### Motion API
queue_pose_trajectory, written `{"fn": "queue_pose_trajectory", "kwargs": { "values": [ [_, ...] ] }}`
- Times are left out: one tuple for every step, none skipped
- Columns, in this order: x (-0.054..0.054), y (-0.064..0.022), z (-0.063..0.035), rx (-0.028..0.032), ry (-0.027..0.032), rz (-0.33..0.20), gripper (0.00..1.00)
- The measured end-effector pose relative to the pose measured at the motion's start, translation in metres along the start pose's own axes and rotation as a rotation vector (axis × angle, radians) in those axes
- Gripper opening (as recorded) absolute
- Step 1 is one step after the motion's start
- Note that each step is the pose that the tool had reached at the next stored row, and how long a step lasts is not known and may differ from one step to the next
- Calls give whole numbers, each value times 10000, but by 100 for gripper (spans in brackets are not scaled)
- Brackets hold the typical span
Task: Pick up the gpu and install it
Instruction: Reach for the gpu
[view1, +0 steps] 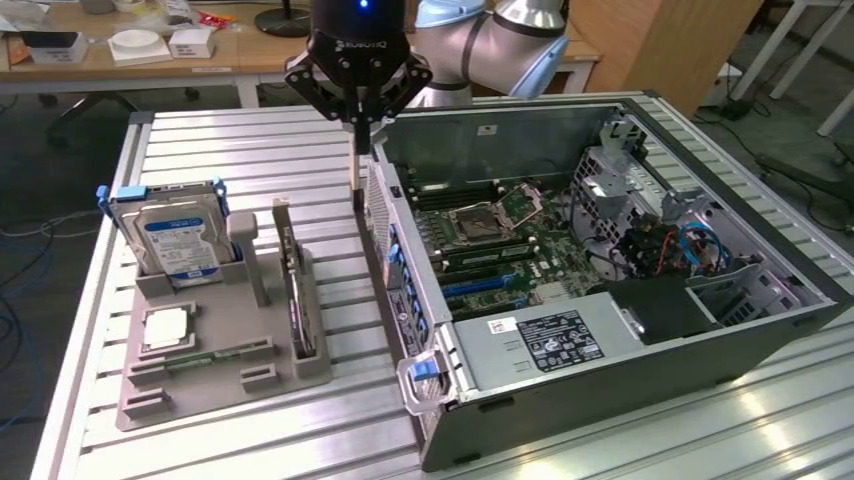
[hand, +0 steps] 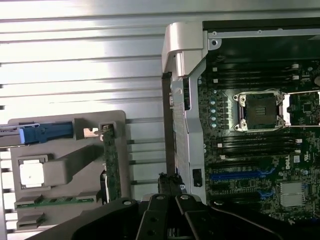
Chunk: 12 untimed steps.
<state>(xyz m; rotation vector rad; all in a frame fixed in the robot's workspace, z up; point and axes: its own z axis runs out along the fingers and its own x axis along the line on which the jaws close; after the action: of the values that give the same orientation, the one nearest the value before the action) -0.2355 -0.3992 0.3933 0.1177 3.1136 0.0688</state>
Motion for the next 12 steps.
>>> {"fn": "queue_pose_trajectory", "kwargs": {
  "values": [
    [12, -1, 0, 0, 0, 0, 10],
    [24, -2, -1, 0, 0, 1, 10],
    [36, -3, -1, 0, 0, 1, 10],
    [47, -4, -1, 0, 0, 1, 10],
    [58, -5, -2, 0, 0, 0, 10],
    [69, -6, -2, 0, 0, 0, 10],
    [99, -8, -3, 0, 0, 1, 10],
    [111, -9, -3, 0, 1, 2, 10],
    [122, -10, -3, 0, 0, 2, 10],
    [135, -11, -4, 0, 1, 2, 10],
    [147, -12, -4, 0, 0, 3, 10],
    [162, -13, -4, 0, 0, 4, 10]
  ]
}}
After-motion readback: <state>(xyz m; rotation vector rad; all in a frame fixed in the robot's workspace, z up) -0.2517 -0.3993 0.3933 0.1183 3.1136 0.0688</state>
